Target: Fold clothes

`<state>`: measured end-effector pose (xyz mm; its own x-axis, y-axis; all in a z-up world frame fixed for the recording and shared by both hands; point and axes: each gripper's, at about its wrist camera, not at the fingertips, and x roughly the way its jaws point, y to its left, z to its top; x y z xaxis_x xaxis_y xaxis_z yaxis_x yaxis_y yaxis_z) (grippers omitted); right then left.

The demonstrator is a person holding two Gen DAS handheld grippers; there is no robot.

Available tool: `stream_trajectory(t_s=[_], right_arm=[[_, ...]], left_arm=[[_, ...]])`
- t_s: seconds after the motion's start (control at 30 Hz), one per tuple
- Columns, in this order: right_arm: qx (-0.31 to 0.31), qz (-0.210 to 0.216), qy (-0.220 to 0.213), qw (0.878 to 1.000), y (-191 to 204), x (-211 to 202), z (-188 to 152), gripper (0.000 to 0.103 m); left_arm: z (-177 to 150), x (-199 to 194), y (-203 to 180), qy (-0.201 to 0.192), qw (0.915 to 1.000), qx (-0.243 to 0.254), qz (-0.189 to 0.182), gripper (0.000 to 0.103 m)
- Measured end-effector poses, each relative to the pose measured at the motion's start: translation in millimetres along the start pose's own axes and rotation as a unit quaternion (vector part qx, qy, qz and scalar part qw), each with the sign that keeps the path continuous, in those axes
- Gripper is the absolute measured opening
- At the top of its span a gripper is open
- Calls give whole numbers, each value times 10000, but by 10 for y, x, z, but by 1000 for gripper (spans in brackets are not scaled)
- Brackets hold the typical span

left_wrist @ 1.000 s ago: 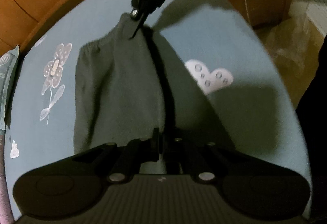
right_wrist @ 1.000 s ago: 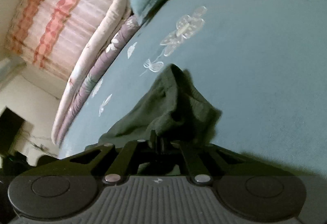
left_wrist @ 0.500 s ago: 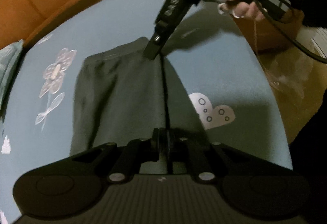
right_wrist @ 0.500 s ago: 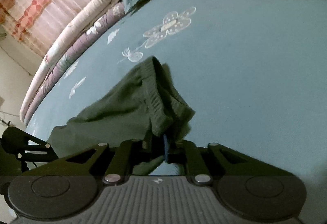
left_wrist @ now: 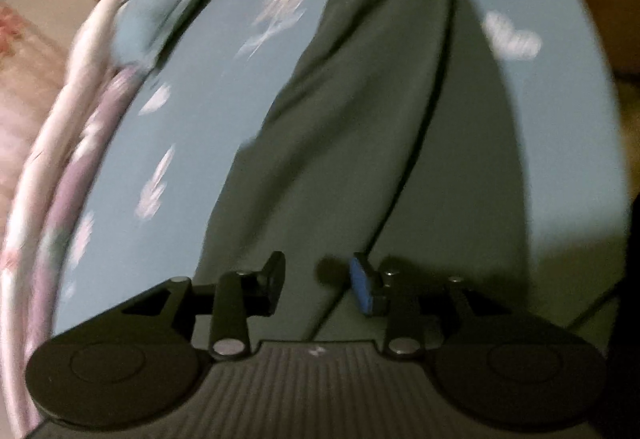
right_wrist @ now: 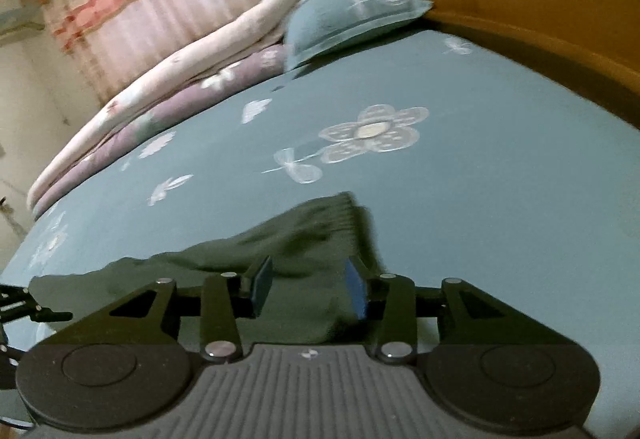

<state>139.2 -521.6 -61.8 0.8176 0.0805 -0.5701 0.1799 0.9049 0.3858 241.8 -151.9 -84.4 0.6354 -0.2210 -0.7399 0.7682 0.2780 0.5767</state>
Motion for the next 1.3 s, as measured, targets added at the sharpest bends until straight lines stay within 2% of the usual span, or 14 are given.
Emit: stream_trajectory(t_s=[0.17,0.23,0.33,0.57,0.6,0.67,0.73,0.83,0.93,1.07,1.13,1.17,1.3], right_arm=[[-219,389,302,9985,321,245,-33,48],[-331,557,463,9968,463,320,-68,53],[-735,886,831,9899,786,468,-162,54],[-1786,1792,1687,9526,1664,841,-464,57],[-1937,1868,1761,9469,1776,879,-513,58],[-2515,1719,1762,9360,1987,918,-620,59],[-3290,1404,1649,9192,2184,935,-738,63],[-4426,815,1366,8825,2401,953,-919,65],[-5356,236,1066,8374,2552,979,-1090,68],[-6384,-250,666,7664,2708,1024,-1319,77],[-6687,-408,435,7411,2739,1021,-1383,77],[-6776,-480,322,7331,2750,1013,-1393,77],[-6591,-490,119,7504,2757,946,-1251,77]], left_arm=[[-237,59,-157,150,9954,303,894,41],[-266,69,-179,129,9948,293,972,41],[-301,75,-201,70,9944,226,1030,41],[-388,67,-192,-112,9937,-12,1119,49],[-400,65,-190,-138,9935,-46,1131,49],[-425,63,-187,-191,9931,-115,1155,50],[-450,60,-184,-244,9925,-184,1180,50],[-442,50,-150,-378,9921,-255,1171,53],[-417,29,-124,-538,9918,-316,1114,54],[-364,0,-124,-733,9917,-282,1016,55],[-329,-1,-143,-810,9917,-164,988,56],[-311,1,-155,-860,9914,-95,984,59],[-227,91,-190,-981,9902,157,977,65]])
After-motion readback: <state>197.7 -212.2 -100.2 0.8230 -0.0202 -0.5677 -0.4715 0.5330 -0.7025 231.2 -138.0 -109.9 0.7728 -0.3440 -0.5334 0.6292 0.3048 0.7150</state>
